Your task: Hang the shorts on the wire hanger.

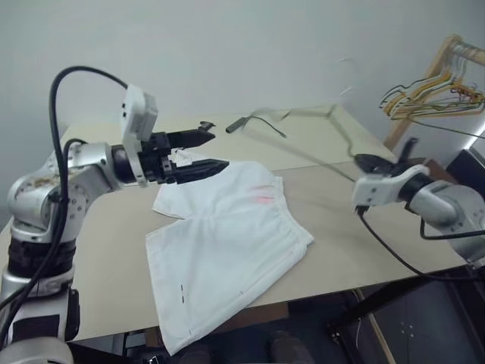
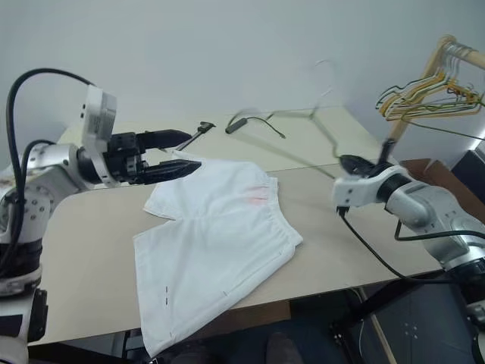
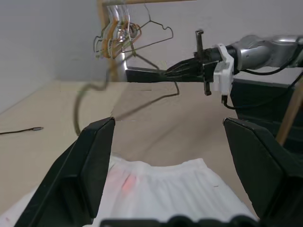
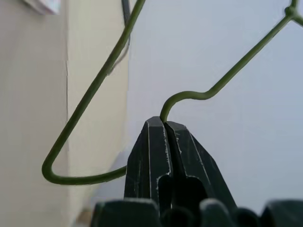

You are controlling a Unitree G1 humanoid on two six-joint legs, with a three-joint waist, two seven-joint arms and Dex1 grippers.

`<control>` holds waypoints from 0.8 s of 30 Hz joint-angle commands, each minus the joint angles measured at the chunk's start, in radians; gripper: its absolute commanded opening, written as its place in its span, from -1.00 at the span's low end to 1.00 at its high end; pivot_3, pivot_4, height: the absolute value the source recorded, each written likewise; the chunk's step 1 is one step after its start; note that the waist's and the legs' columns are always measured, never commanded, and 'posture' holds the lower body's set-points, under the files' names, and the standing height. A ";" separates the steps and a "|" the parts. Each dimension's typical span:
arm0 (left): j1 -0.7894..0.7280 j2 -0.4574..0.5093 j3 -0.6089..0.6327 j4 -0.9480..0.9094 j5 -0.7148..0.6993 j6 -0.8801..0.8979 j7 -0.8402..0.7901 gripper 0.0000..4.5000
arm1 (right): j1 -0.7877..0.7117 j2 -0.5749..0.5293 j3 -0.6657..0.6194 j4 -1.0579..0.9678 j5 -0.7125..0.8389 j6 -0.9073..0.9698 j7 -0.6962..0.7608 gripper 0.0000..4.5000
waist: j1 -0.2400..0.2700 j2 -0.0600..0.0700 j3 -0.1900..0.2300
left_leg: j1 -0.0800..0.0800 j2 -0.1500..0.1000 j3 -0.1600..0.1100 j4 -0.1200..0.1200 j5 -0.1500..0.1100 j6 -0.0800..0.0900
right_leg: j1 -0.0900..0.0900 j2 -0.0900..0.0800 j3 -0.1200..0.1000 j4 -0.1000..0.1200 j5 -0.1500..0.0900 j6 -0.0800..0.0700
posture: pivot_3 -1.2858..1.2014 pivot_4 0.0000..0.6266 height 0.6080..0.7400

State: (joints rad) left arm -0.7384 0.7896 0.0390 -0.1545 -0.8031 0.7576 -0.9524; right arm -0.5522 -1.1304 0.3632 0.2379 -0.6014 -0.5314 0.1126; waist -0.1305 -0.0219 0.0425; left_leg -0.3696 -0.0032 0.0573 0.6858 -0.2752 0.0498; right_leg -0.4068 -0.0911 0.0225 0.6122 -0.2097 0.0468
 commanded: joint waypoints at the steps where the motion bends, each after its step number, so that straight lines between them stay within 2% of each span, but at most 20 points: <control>1: -0.070 -0.009 -0.029 0.075 0.053 -0.019 -0.056 0.77 | -0.116 0.002 0.008 0.103 -0.174 -0.200 -0.153 -0.99 | -0.009 0.000 0.000 | 0.000 0.000 0.000 0.000 0.000 0.000 | 0.000 0.000 0.001 0.000 0.000 0.000 | -0.08 -1.00 1.00; 6: -0.096 -0.028 -0.126 0.148 0.168 -0.070 -0.138 0.77 | -0.197 0.038 -0.002 0.161 -0.240 -0.291 -0.206 -0.99 | -0.026 0.000 0.000 | 0.001 0.000 0.001 0.000 0.000 0.000 | 0.000 0.000 0.003 0.000 0.001 0.000 | -0.08 -1.00 1.00; 10: -0.107 -0.040 -0.214 0.199 0.253 -0.111 -0.227 0.77 | -0.236 0.048 -0.011 0.158 -0.263 -0.320 -0.191 -0.99 | -0.029 0.000 0.000 | 0.001 0.000 0.001 0.000 0.000 0.001 | 0.000 0.000 0.004 0.000 0.001 0.001 | -0.09 -1.00 1.00; 16: -0.107 -0.075 -0.306 0.208 0.348 -0.104 -0.274 0.77 | -0.260 0.057 -0.017 0.151 -0.293 -0.316 -0.166 -0.99 | -0.033 0.000 0.000 | 0.000 0.000 0.001 0.000 -0.001 0.001 | 0.000 0.000 0.005 0.000 0.001 0.001 | -0.10 -1.00 1.00; 19: -0.094 -0.068 -0.355 0.192 0.413 -0.124 -0.288 0.53 | -0.271 0.058 -0.024 0.147 -0.299 -0.309 -0.155 -1.00 | -0.041 0.000 0.000 | 0.001 0.000 0.001 0.000 -0.001 0.001 | 0.000 0.000 0.005 0.001 0.001 0.001 | -0.11 -1.00 1.00; 24: -0.092 -0.084 -0.346 0.191 0.437 -0.109 -0.278 -0.20 | -0.277 0.062 -0.036 0.139 -0.301 -0.296 -0.142 -1.00 | -0.052 0.000 0.000 | 0.001 0.000 0.001 0.000 -0.001 0.001 | 0.000 0.000 0.007 0.001 0.002 0.002 | -0.11 -1.00 1.00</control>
State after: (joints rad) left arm -0.8168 0.7079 -0.3332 0.0554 -0.3756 0.6541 -1.2343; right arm -0.7960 -1.0696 0.3777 0.4016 -0.9196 -0.8442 -0.0278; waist -0.1825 -0.0220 0.0425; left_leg -0.3684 -0.0029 0.0588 0.6860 -0.2760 0.0512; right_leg -0.4068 -0.0913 0.0295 0.6135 -0.2081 0.0485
